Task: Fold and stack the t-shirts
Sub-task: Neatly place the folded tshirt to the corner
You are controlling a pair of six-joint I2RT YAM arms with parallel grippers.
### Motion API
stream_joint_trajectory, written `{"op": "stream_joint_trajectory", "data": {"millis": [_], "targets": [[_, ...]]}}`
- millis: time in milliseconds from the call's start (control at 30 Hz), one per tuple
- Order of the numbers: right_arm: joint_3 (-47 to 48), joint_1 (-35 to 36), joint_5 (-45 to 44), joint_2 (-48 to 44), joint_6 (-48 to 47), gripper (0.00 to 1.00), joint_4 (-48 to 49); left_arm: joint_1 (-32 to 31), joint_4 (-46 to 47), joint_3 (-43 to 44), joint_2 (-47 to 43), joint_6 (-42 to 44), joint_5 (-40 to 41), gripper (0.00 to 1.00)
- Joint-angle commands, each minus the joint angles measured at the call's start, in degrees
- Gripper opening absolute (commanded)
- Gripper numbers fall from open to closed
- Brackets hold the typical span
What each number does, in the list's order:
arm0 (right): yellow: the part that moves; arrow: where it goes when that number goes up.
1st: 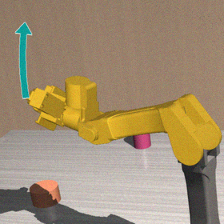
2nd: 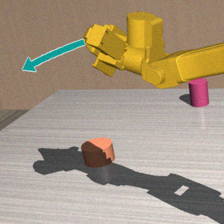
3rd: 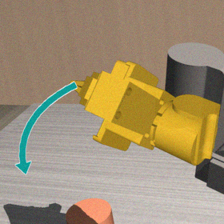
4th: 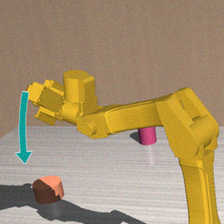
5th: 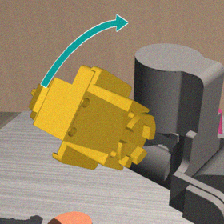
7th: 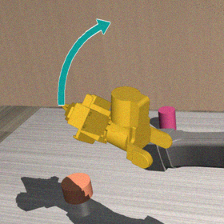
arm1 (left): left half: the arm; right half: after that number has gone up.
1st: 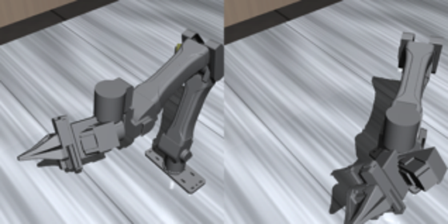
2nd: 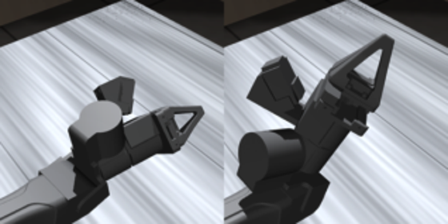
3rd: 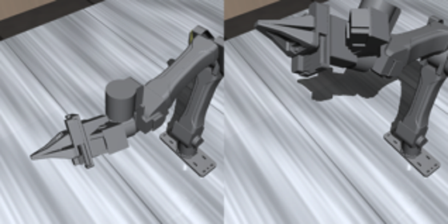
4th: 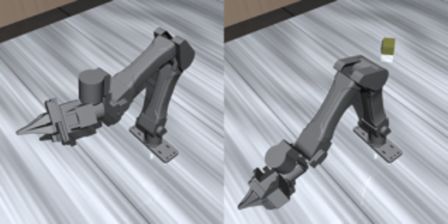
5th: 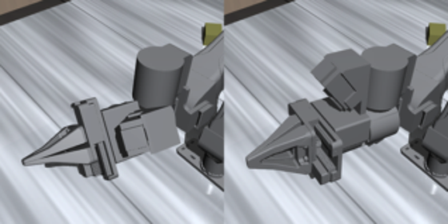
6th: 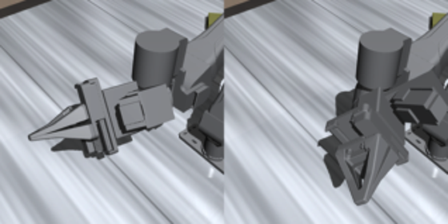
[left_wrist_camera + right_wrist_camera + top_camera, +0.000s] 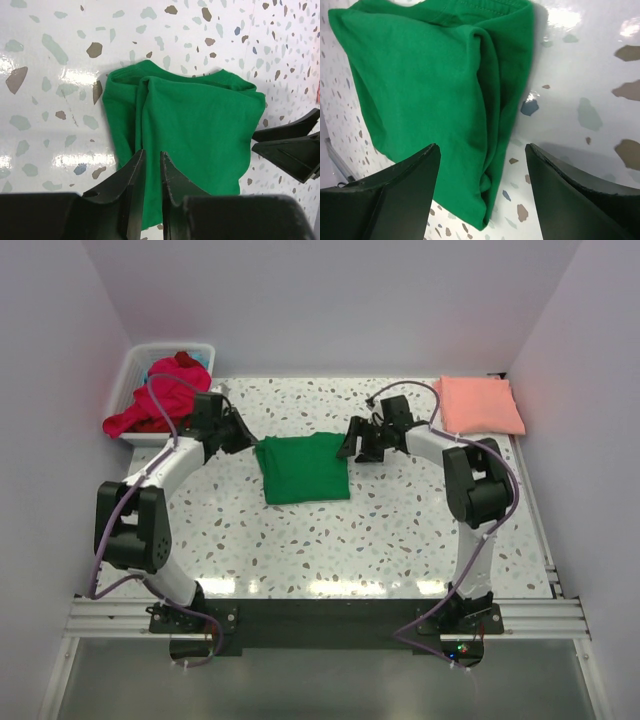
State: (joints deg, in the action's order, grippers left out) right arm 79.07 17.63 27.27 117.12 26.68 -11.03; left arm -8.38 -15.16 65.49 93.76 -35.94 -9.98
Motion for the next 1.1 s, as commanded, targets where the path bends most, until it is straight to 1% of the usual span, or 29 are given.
{"op": "stream_joint_trajectory", "data": {"millis": [0, 400, 533, 600, 633, 700, 733, 800, 833, 867, 933, 1033, 1067], "targets": [[-0.9, 0.4, 7.0, 1.2, 0.7, 0.73, 5.8, 2.8, 5.1, -1.4, 0.6, -1.7, -6.5, 0.22], [0.4, 0.8, 12.4, 7.7, -1.0, 0.73, 5.0, 5.8, 6.0, -1.6, 0.9, -1.5, -8.4, 0.21], [2.0, 2.0, 13.6, 10.2, -1.5, 0.70, 3.9, 6.8, 5.8, -1.8, 0.4, -1.4, -8.6, 0.21], [3.0, 2.8, 14.0, 11.5, -1.8, 0.65, 3.5, 7.1, 5.7, -1.9, 0.1, -1.2, -8.6, 0.21], [3.5, 2.9, 13.8, 12.0, -2.2, 0.59, 2.3, 7.3, 5.6, -1.9, -0.1, -1.2, -8.5, 0.21], [4.6, 3.8, 13.7, 13.0, -3.0, 0.49, 1.5, 7.8, 5.6, -2.2, -0.6, -1.1, -8.6, 0.20], [4.9, 4.0, 12.9, 13.1, -3.3, 0.36, 0.1, 7.9, 5.6, -2.3, -0.7, -1.0, -8.6, 0.20], [5.7, 4.7, 12.2, 13.4, -4.3, 0.23, -1.2, 8.1, 5.5, -2.7, -1.0, -1.0, -8.6, 0.20], [6.0, 4.8, 11.2, 13.3, -4.6, 0.07, -2.5, 8.3, 5.4, -2.7, -1.1, -0.9, -8.6, 0.20], [6.2, 4.9, 10.6, 13.2, -4.9, 0.00, -3.0, 8.4, 5.4, -2.9, -1.2, -0.8, -8.7, 0.20], [6.4, 4.9, 8.9, 12.3, -5.5, 0.00, -4.6, 8.3, 5.5, -3.0, -1.3, -0.8, -8.6, 0.20], [6.6, 5.0, 3.5, 9.9, -6.5, 0.00, -7.4, 8.4, 5.4, -3.3, -1.8, -0.8, -8.5, 0.19], [7.0, 5.0, 0.1, 9.3, -7.0, 0.00, -8.6, 8.4, 5.4, -3.4, -1.8, -0.8, -8.5, 0.19]]}}
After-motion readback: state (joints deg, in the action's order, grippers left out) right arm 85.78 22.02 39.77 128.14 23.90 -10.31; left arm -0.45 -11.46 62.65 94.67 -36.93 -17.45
